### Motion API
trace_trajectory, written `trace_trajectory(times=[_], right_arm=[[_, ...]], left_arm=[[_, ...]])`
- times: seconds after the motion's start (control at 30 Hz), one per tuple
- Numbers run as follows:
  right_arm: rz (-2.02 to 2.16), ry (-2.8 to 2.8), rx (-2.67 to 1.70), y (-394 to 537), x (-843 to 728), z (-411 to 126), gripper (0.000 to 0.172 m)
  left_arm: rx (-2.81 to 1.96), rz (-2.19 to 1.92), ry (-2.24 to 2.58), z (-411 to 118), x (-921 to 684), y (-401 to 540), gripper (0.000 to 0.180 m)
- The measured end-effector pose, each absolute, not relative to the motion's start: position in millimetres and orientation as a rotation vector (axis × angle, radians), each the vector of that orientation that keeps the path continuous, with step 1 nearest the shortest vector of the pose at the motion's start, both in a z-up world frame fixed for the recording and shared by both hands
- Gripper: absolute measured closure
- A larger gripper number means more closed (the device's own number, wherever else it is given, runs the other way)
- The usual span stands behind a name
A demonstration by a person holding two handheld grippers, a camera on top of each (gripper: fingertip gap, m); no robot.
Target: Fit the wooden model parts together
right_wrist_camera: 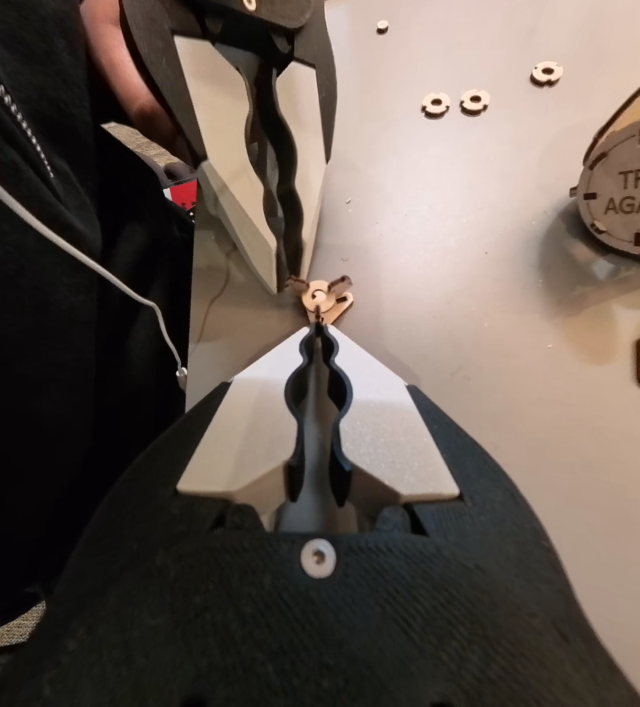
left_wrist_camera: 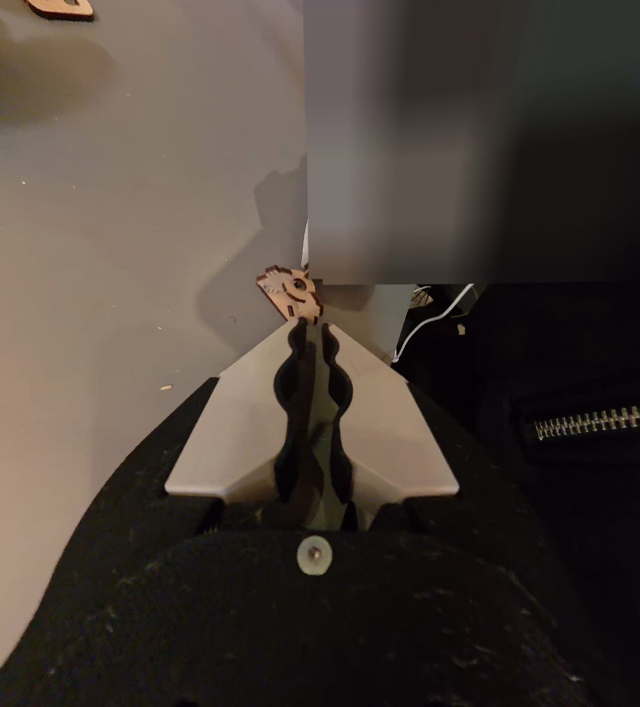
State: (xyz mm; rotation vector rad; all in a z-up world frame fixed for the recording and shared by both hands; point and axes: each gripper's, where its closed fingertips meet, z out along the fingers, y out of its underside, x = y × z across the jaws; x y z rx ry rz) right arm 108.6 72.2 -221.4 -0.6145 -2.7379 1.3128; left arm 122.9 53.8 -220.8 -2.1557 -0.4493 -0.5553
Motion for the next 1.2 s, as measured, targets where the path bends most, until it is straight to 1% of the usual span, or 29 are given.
trace_trajectory(times=[0.2, 0.23, 0.37, 0.5, 0.67, 0.77, 0.83, 0.9, 1.0, 1.2], right_arm=[[1.31, -2.727, -0.613, 72.3, 109.0, -221.4, 0.171], [1.31, -2.726, -0.611, 72.5, 109.1, -221.4, 0.171], [1.307, -2.721, -0.597, 72.9, 109.3, -221.4, 0.171], [1.321, -2.715, -0.592, 74.8, 108.4, -221.3, 0.171], [1.315, -2.707, -0.591, 77.0, 106.5, -221.4, 0.171], [1.31, -2.701, -0.587, 77.0, 106.2, -221.3, 0.171], [1.306, -2.695, -0.593, 76.8, 105.3, -221.4, 0.171], [1.303, -2.691, -0.594, 76.4, 104.7, -221.5, 0.171], [1.297, -2.686, -0.588, 76.5, 104.8, -221.5, 0.171], [1.297, -2.706, -0.556, 78.4, 107.9, -221.3, 0.171]], left_arm=[[-2.124, -0.492, -0.447, -214.2, 110.4, 52.1, 0.159], [-2.139, -0.479, -0.431, -214.9, 108.3, 51.2, 0.153], [-2.179, -0.47, -0.324, -215.6, 106.3, 50.3, 0.144], [-2.209, -0.528, -0.243, -217.8, 114.7, 53.7, 0.143], [-2.254, -0.515, -0.173, -221.9, 119.8, 56.7, 0.151], [-2.263, -0.5, -0.179, -223.5, 118.2, 57.6, 0.157], [-2.262, -0.519, -0.187, -223.8, 118.5, 57.4, 0.167], [-2.267, -0.527, -0.193, -224.8, 118.4, 57.5, 0.173], [-2.263, -0.538, -0.213, -225.0, 116.7, 57.6, 0.173], [-2.25, -0.553, -0.223, -223.7, 116.1, 57.7, 0.167]])
